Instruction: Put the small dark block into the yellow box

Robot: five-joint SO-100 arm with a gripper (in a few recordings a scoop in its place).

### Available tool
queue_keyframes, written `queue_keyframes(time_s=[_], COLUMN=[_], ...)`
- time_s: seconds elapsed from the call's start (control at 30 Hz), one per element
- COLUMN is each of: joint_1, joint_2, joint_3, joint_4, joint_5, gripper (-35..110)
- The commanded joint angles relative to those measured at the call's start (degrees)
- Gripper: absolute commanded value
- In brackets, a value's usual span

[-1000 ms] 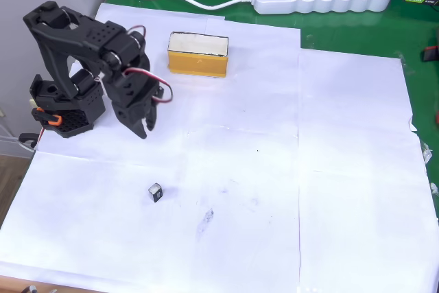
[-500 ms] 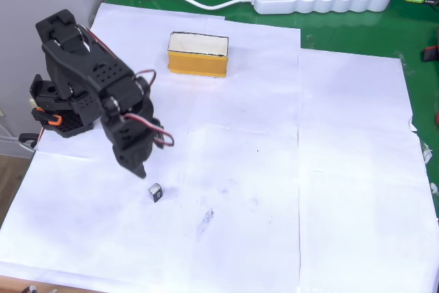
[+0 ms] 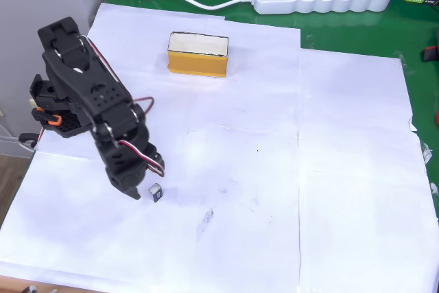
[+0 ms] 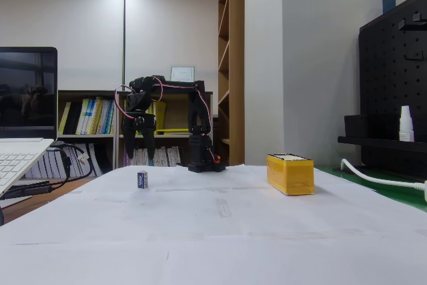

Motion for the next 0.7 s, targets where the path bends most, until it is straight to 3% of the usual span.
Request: queue_keyframes(time_s=[0.0,0.67], joint_1=[-0.79,-1.67], joint_2=[0.88,1.32], joint_3=[3.34,-4.75], joint_4=[-0.88,-6.24], joint_5=[-0.62,-3.08], gripper=[27,21])
